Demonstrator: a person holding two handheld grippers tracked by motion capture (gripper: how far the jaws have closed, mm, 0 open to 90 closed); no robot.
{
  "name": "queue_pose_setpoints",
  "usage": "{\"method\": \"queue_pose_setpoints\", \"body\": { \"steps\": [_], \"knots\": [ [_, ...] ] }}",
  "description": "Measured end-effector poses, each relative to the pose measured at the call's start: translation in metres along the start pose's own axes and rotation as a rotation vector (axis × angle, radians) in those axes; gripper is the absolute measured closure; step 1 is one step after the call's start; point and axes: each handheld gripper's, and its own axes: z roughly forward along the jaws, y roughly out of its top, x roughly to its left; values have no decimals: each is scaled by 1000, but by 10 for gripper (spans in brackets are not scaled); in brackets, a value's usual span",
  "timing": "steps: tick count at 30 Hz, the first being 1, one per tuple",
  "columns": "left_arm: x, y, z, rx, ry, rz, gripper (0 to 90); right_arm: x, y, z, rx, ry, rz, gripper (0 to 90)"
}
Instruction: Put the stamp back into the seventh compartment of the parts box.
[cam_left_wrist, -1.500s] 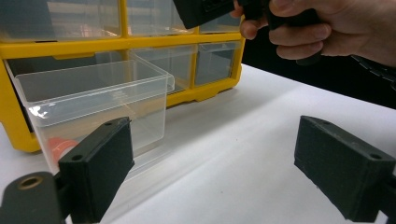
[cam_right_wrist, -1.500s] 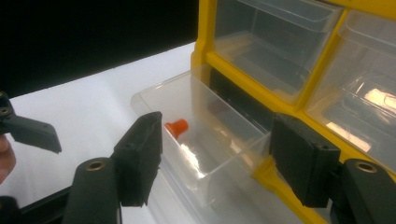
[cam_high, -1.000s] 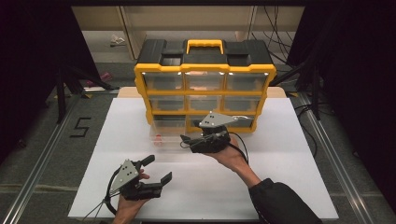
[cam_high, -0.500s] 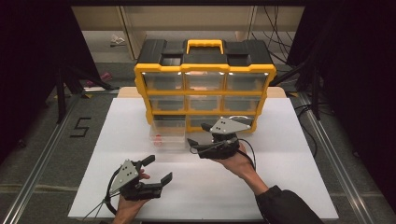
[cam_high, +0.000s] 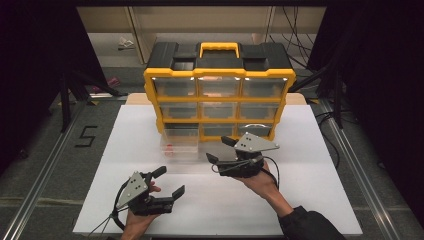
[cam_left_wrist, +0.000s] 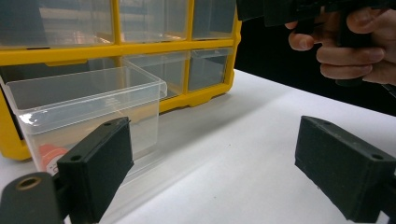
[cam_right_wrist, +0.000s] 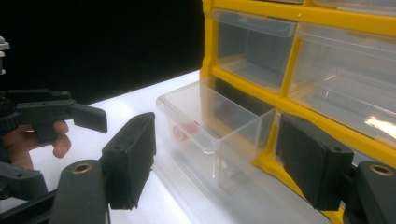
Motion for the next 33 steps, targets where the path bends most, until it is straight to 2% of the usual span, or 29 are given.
{"method": "queue_pose_setpoints", "body": {
  "steps": [13, 21, 33],
  "knots": [
    [0, 0, 0, 3, 0, 1, 108, -1, -8, -15, -47, -8, 3, 285],
    [0, 0, 0, 6, 2, -1, 108, -3, -11, -21, -61, -8, 18, 280],
    [0, 0, 0, 4, -2, -6, 108, -3, -16, -27, -77, -13, 14, 276]
  ]
}}
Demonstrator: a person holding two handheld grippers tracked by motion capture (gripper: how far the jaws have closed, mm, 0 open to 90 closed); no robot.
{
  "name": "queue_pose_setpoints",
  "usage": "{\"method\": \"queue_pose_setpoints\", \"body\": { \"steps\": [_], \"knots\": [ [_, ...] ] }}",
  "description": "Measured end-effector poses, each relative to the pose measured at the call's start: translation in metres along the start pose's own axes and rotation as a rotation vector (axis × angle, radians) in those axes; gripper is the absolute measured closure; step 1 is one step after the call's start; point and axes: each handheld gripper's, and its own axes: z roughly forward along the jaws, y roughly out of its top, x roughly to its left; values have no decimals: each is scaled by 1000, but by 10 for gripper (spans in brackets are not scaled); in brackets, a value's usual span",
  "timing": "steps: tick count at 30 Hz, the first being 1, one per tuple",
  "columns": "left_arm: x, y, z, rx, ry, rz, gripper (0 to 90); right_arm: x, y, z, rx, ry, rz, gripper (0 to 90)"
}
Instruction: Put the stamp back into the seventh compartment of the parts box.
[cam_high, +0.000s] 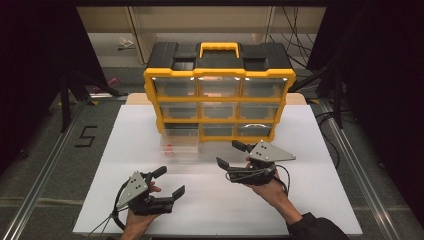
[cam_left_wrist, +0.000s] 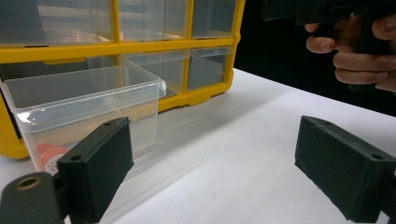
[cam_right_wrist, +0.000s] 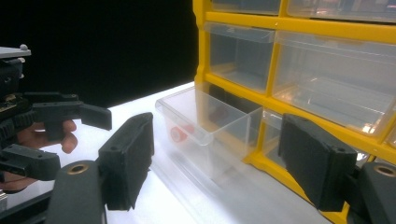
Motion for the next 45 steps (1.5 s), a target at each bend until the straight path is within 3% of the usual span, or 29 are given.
{"method": "queue_pose_setpoints", "body": {
  "steps": [45],
  "knots": [
    [0, 0, 1, 9, -6, 2, 108, -8, -29, -34, -26, -49, 23, 270]
  ]
}}
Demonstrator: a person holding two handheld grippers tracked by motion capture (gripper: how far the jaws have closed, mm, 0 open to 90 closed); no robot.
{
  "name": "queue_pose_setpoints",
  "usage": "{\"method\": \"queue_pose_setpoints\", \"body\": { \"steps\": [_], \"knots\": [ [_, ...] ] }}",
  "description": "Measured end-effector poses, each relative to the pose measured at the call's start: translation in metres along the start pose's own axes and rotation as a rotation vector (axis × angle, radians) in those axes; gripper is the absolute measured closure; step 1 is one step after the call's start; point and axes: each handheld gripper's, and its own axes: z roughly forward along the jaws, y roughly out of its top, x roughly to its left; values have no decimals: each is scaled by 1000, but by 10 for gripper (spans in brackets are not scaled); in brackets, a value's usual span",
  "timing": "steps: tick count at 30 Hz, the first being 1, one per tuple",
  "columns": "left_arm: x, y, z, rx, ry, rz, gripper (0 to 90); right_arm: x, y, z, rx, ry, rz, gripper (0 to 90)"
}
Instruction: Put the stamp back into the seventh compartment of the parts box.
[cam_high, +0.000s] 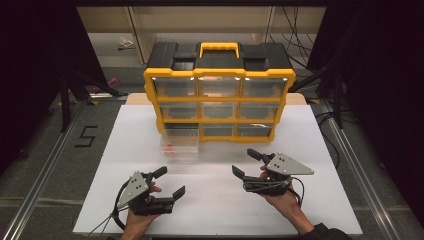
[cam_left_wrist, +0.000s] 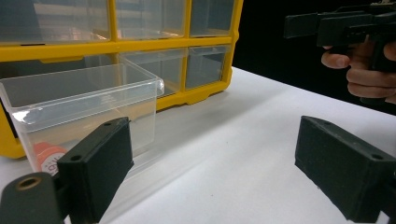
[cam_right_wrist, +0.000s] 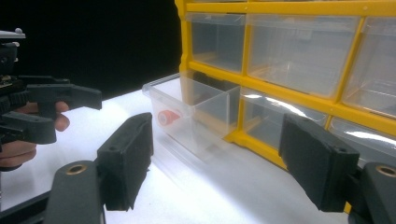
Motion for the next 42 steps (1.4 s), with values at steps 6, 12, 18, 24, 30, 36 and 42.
{"method": "queue_pose_setpoints", "body": {
  "steps": [6, 12, 18, 24, 30, 36, 42],
  "knots": [
    [0, 0, 1, 9, -8, 2, 108, -1, -4, -5, -5, -6, 4, 269],
    [0, 0, 1, 9, -10, 1, 108, -3, -9, -9, -3, -13, 13, 268],
    [-1, 0, 1, 11, -14, 3, 108, -5, -13, -13, 8, -20, 22, 250],
    [-1, 0, 2, 18, -24, 3, 108, -6, -17, -17, 6, -23, 34, 236],
    [-2, -1, 3, 23, -33, 6, 108, -5, -20, -20, 5, -26, 38, 224],
    [-2, -1, 3, 28, -37, 8, 108, -6, -23, -24, -2, -35, 41, 222],
    [-2, -1, 3, 28, -38, 7, 108, -5, -28, -27, 2, -41, 37, 222]
  ]
}}
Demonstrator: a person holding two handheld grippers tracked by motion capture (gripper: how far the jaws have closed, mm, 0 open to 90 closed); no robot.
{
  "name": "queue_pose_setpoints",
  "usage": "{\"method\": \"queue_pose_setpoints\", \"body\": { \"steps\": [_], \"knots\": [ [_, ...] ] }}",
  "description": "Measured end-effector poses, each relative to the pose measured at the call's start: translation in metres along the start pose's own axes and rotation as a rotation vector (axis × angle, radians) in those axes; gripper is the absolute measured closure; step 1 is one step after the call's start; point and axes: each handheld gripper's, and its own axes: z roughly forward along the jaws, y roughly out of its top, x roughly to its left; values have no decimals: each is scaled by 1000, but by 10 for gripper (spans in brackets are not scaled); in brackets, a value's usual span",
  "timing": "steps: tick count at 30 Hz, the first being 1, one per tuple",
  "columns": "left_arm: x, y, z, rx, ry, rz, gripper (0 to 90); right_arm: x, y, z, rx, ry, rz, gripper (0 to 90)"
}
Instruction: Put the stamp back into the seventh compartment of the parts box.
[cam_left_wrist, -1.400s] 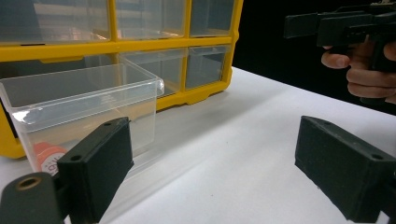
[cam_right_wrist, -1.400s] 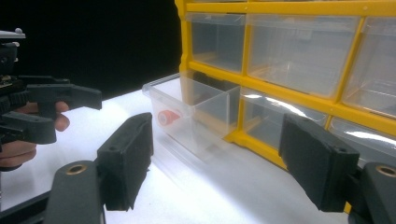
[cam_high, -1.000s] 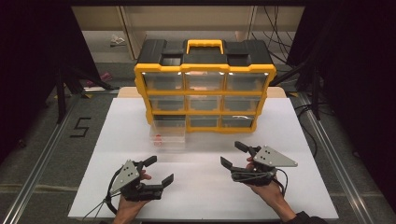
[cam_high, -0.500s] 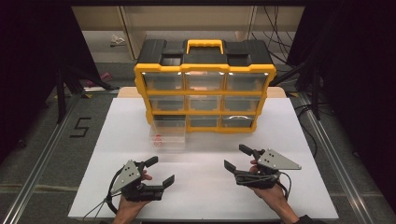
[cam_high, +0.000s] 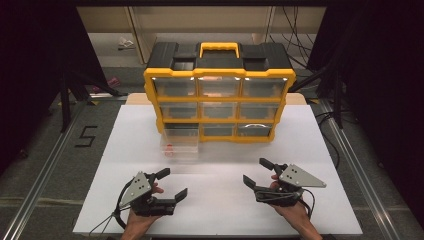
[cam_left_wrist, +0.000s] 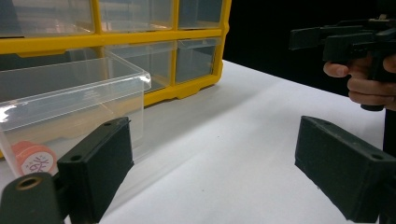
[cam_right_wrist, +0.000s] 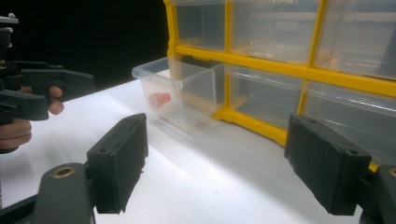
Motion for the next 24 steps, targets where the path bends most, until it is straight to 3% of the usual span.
{"method": "queue_pose_setpoints", "body": {
  "steps": [24],
  "knots": [
    [0, 0, 0, 6, -1, 4, 108, 1, -14, -17, -8, -20, 7, 222]
  ]
}}
